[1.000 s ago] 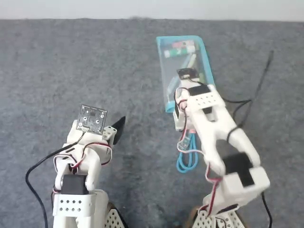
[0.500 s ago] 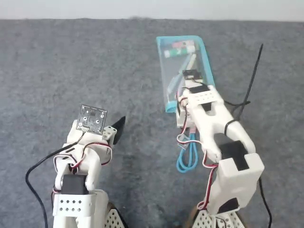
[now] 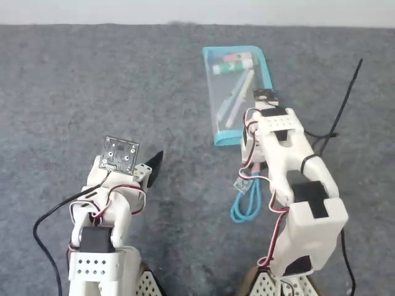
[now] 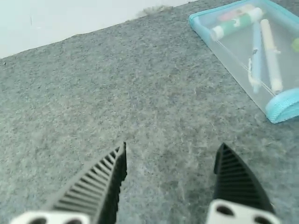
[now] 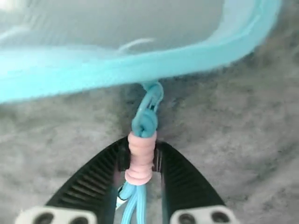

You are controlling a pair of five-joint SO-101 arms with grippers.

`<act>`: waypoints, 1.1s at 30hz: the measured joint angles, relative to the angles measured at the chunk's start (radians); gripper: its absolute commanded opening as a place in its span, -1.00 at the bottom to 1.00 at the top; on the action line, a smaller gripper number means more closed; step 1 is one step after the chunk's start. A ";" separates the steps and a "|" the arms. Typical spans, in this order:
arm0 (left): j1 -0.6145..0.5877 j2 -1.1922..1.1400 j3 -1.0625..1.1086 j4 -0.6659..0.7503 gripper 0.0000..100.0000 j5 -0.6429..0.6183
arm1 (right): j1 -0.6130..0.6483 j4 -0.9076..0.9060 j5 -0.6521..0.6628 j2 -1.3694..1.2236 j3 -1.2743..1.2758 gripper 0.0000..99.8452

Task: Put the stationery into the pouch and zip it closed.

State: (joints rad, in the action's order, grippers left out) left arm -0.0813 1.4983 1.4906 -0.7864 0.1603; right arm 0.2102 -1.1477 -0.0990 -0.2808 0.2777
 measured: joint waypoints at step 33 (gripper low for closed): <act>0.224 0.000 0.000 0.074 -0.36 -0.048 | 0.259 -0.551 0.370 0.965 0.000 -0.99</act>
State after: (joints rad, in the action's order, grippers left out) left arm 0.1427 1.4983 1.4906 -0.7127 0.1128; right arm 0.4695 -1.6985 0.2708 0.6843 0.2777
